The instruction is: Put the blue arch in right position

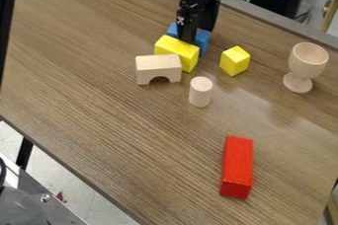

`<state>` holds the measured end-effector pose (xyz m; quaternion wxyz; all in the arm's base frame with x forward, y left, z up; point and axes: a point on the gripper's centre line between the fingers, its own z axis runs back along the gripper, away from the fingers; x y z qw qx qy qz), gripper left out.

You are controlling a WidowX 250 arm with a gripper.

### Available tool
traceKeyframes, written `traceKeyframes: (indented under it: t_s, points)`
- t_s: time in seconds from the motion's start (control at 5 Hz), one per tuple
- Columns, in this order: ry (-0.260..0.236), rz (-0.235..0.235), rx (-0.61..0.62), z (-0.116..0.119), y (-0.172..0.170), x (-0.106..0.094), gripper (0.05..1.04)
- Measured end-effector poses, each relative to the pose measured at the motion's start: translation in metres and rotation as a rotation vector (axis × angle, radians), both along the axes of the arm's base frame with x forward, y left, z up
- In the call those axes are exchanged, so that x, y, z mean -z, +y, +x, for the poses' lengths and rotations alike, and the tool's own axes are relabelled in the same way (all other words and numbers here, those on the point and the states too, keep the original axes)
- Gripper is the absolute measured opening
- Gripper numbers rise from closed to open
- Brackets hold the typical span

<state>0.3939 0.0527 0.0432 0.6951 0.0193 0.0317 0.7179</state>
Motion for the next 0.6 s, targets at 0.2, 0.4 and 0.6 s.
traceKeyframes:
  t_s: [0.2, 0.4, 0.6]
  points:
    - [0.009, 0.006, -0.002, -0.002, 0.002, 0.005, 0.999]
    - [0.037, 0.006, -0.006, -0.004, 0.005, 0.017, 0.950]
    - [0.033, -0.006, -0.025, -0.004, 0.008, 0.017, 0.664]
